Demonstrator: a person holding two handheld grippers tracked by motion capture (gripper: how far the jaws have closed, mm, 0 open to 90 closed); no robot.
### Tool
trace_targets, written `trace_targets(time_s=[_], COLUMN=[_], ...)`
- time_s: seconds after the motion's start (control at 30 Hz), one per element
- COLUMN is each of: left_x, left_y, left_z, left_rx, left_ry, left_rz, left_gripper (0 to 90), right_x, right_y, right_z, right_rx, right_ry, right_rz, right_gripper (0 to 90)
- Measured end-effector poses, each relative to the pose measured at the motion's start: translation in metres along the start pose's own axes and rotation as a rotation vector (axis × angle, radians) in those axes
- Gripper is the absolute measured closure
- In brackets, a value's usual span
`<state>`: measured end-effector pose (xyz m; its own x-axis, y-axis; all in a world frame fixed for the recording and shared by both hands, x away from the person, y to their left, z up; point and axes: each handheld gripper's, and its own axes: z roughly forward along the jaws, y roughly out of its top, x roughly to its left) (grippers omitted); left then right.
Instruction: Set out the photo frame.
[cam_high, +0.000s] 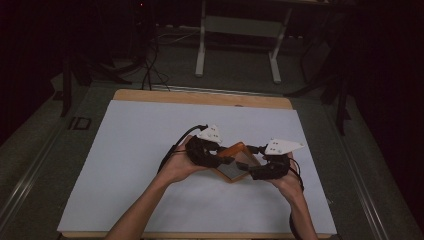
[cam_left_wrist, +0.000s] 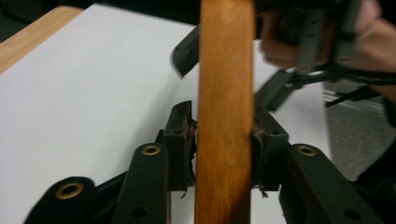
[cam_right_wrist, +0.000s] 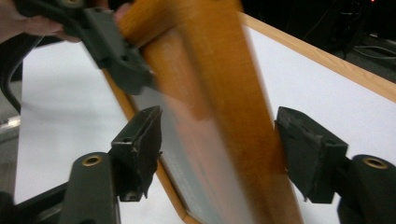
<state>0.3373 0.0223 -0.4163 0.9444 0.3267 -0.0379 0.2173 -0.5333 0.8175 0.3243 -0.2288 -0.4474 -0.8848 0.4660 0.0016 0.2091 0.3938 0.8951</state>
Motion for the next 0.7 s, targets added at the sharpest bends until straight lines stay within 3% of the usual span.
trace_targets(time_s=[0.27, 0.7], left_x=[0.008, 0.018], left_y=[-0.009, -0.033], left_z=[-0.004, -0.03], left_rx=[-0.03, -0.182], left_ry=[0.045, 0.064], left_rz=[-0.066, -0.149], left_gripper=[50.2, 40.4], right_x=[-0.001, 0.002], right_y=[-0.004, -0.006], right_z=[-0.007, -0.011], right_rx=[0.027, 0.053], right_ry=[0.004, -0.025], right_rz=[-0.024, -0.067], right_gripper=[59.6, 67.3])
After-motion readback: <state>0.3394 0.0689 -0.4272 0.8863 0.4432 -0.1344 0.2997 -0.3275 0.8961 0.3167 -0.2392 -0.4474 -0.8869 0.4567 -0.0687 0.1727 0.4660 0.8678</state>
